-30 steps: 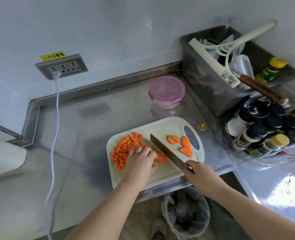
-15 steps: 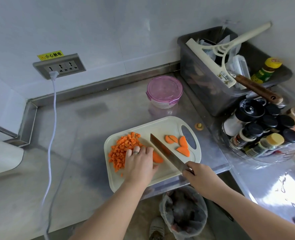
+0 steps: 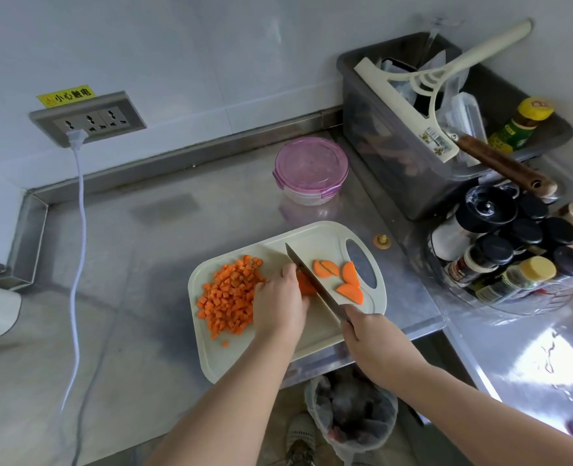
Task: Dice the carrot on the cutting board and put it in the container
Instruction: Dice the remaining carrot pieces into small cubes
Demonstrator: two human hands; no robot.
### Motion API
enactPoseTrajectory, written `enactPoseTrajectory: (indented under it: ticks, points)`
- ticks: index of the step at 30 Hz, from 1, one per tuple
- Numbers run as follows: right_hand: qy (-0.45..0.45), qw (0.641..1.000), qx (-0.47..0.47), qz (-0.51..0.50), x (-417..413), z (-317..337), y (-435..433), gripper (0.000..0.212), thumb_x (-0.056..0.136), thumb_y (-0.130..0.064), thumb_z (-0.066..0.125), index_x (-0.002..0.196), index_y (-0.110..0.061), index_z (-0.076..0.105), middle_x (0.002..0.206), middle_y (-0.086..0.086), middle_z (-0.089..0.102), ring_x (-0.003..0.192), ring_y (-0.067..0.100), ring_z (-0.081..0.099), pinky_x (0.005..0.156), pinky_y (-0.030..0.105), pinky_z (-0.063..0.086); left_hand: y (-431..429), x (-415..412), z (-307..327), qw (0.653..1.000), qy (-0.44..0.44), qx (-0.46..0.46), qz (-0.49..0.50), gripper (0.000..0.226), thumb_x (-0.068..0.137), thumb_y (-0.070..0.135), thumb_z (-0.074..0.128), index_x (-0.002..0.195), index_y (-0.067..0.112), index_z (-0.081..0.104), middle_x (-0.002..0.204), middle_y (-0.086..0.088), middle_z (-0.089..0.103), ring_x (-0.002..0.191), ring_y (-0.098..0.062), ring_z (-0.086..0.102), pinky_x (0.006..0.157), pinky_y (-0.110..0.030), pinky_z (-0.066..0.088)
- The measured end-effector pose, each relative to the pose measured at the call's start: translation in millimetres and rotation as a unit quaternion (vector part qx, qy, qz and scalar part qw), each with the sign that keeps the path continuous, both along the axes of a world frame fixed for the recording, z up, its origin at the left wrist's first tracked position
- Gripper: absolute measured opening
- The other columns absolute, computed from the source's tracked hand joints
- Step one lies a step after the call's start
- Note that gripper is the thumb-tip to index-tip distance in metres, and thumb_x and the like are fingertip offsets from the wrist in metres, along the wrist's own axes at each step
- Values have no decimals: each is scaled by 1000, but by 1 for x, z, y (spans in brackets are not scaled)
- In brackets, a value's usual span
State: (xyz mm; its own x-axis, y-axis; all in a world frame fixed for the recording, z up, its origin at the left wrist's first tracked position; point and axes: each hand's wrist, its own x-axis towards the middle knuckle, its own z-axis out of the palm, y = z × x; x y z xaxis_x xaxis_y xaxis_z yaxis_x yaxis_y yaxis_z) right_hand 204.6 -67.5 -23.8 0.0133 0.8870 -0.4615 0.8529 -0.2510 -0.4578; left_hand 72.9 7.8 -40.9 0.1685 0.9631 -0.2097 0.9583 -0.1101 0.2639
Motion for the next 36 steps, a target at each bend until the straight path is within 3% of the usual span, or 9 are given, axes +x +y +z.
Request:
enactPoseTrajectory:
  ticks: [3, 7, 15, 20, 23, 26, 30, 33, 36]
  points:
    - [-7, 1000, -6, 15, -1, -1, -1, 28, 104, -29, 28, 126, -22, 44, 88, -2, 60, 75, 13, 60, 65, 26, 51, 1, 2, -1, 996, -69, -48, 35, 42, 89, 23, 62, 127, 12, 49, 120, -7, 58, 110, -24, 57, 85, -31, 46]
    - [-6, 1000, -2, 25, -2, -1, -3, 35, 105, -28, 27, 136, -23, 41, 92, -3, 62, 78, 13, 62, 67, 25, 51, 3, 1, -5, 982, -149, -62, 99, 35, 91, 17, 58, 125, 11, 59, 118, -8, 63, 110, -23, 57, 88, -28, 44]
    - [22, 1000, 8, 14, -2, -1, -5, 29, 104, -27, 28, 120, -15, 49, 79, -2, 56, 71, 17, 56, 62, 27, 44, 5, 5, -8, 932, -272, -89, 223, 21, 89, 12, 63, 109, 10, 70, 105, -4, 71, 98, -16, 65, 76, -18, 41]
    - [-25, 999, -11, 46, 0, -4, -4, 36, 104, -27, 31, 138, -18, 39, 90, -4, 60, 77, 13, 62, 65, 24, 52, 8, 4, -11, 913, -302, -120, 249, 21, 86, 8, 66, 107, 5, 70, 98, -10, 72, 92, -24, 68, 87, -35, 53]
    - [-68, 994, -20, 82, -2, -2, -2, 37, 103, -23, 34, 139, -13, 36, 99, 2, 62, 85, 20, 64, 74, 31, 56, 9, 4, -13, 908, -306, -132, 255, 20, 86, 7, 65, 105, 5, 70, 95, -11, 73, 89, -27, 69, 86, -40, 54]
    - [-54, 996, -37, 54, 2, -2, 3, 28, 103, -24, 34, 128, -14, 44, 90, 1, 60, 81, 19, 64, 70, 33, 56, 9, 4, -10, 902, -315, -136, 264, 20, 86, 10, 67, 105, 6, 70, 96, -8, 73, 90, -25, 69, 88, -39, 54]
    - [-19, 998, 29, -47, 1, 3, 2, 26, 103, -24, 29, 122, -14, 44, 65, 2, 49, 60, 25, 53, 53, 31, 37, 7, 4, -6, 889, -344, -141, 269, 10, 87, 7, 66, 96, 9, 69, 75, 5, 66, 82, -17, 66, 88, -32, 53]
    - [-35, 999, 36, -20, -7, 6, -7, 26, 103, -21, 32, 126, -18, 43, 73, 4, 57, 69, 27, 60, 59, 36, 45, 7, 4, -5, 898, -326, -131, 264, 13, 86, 9, 67, 78, 18, 61, 76, -1, 69, 79, -20, 66, 80, -28, 51]
    - [-44, 999, 23, -8, -15, 5, -11, 40, 101, -16, 35, 140, -23, 34, 80, 0, 59, 72, 23, 63, 65, 37, 53, 7, 4, -5, 902, -314, -124, 271, 17, 84, 9, 67, 73, 19, 59, 80, -3, 69, 84, -25, 68, 77, -30, 52]
